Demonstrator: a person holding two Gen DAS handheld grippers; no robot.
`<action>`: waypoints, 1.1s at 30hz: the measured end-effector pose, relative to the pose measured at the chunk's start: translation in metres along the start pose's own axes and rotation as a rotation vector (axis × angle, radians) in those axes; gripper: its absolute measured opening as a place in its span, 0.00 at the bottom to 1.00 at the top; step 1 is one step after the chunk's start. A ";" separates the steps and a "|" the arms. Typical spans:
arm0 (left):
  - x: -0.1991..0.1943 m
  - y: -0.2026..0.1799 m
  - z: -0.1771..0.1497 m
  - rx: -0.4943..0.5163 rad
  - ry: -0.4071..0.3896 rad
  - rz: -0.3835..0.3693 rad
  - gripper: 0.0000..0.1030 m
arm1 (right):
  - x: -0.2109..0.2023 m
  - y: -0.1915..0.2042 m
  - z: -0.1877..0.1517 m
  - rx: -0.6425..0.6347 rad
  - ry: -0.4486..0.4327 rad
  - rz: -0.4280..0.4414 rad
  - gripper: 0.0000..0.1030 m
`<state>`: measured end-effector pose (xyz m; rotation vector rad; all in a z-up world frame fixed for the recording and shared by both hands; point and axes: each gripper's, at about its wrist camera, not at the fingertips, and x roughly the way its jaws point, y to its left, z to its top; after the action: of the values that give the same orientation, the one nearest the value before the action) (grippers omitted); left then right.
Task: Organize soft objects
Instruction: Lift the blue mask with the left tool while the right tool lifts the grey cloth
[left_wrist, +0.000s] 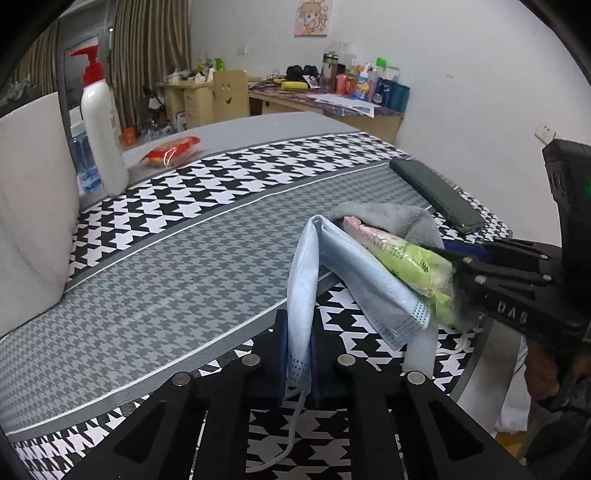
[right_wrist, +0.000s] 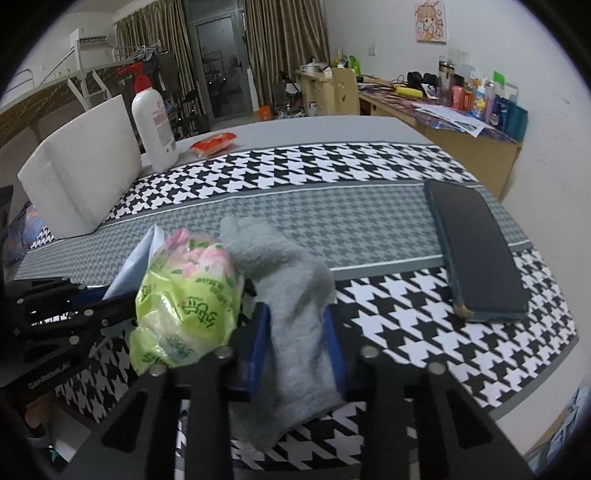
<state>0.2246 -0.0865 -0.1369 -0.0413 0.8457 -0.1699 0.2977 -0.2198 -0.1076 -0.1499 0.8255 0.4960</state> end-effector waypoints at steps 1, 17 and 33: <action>-0.002 0.000 0.000 -0.004 -0.010 0.001 0.08 | -0.001 -0.001 0.001 0.003 -0.001 -0.001 0.20; -0.037 -0.003 -0.001 -0.022 -0.083 -0.007 0.07 | -0.040 -0.004 0.011 0.023 -0.092 -0.002 0.13; -0.073 0.002 -0.002 -0.067 -0.155 -0.001 0.06 | -0.063 -0.004 0.012 0.018 -0.150 0.000 0.11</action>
<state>0.1762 -0.0721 -0.0845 -0.1163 0.6970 -0.1373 0.2717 -0.2421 -0.0532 -0.0948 0.6832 0.4932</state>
